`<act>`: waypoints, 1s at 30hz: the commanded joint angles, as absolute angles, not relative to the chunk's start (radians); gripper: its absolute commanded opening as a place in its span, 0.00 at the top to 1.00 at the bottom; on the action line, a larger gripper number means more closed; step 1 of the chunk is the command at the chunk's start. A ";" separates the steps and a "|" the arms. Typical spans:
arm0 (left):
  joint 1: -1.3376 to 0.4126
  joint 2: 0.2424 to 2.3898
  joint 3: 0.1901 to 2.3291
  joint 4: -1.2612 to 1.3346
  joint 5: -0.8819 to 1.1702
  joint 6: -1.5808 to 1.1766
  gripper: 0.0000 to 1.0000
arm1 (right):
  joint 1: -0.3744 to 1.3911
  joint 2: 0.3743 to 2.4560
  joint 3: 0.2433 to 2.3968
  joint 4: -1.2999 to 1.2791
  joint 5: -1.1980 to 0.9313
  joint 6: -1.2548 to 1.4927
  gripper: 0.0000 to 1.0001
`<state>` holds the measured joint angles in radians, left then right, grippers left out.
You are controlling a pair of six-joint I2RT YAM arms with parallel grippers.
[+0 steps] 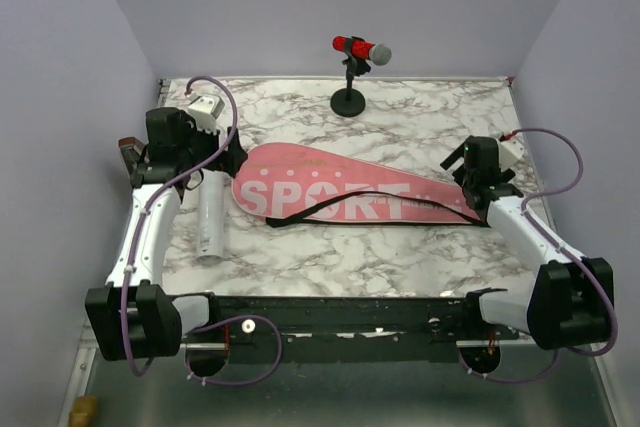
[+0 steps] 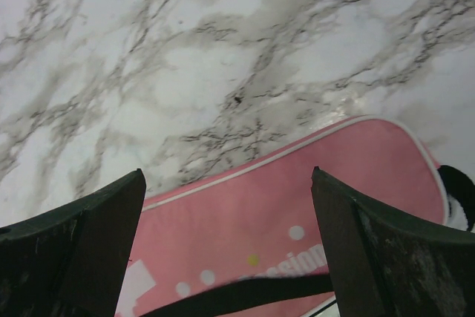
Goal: Pack up the badminton gear
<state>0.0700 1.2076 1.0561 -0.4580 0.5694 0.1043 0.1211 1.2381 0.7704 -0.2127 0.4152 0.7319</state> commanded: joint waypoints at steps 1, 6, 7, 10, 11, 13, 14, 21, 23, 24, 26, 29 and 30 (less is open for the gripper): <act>0.077 1.204 0.986 -0.207 0.224 0.017 0.01 | 0.115 1.235 0.637 0.076 0.645 0.596 0.00; 0.087 1.281 0.856 -0.050 0.179 0.046 0.02 | 0.115 1.258 0.476 0.326 0.716 0.419 0.00; 0.092 1.290 0.826 -0.010 0.201 0.064 0.02 | 0.115 1.267 0.450 0.383 0.713 0.399 0.00; 0.101 1.307 0.753 0.110 0.199 0.052 0.02 | 0.115 1.301 0.394 0.521 0.721 0.368 0.00; 0.103 1.312 0.740 0.138 0.192 0.045 0.02 | 0.115 1.319 0.391 0.566 0.722 0.358 0.00; 0.103 1.313 0.712 0.207 0.170 0.022 0.02 | 0.115 1.374 0.400 0.616 0.729 0.356 0.00; 0.103 1.309 0.700 0.240 0.160 0.014 0.02 | 0.115 1.402 0.402 0.650 0.726 0.348 0.00; 0.103 1.263 0.566 0.503 0.192 -0.089 0.02 | 0.115 1.499 0.403 0.822 0.680 0.310 0.00; 0.095 1.249 0.507 0.585 0.198 -0.075 0.02 | 0.115 1.514 0.403 0.866 0.670 0.302 0.00; 0.095 1.240 0.453 0.663 0.199 -0.078 0.02 | 0.115 1.522 0.397 0.896 0.660 0.305 0.00; 0.097 1.236 0.309 0.925 0.236 -0.069 0.02 | 0.114 1.554 0.381 0.968 0.635 0.278 0.00; 0.089 1.248 0.163 1.188 0.284 -0.032 0.02 | 0.117 1.556 0.362 1.010 0.603 0.259 0.00; 0.089 1.297 0.111 1.363 0.255 -0.055 0.02 | 0.117 1.549 0.353 1.017 0.580 0.255 0.00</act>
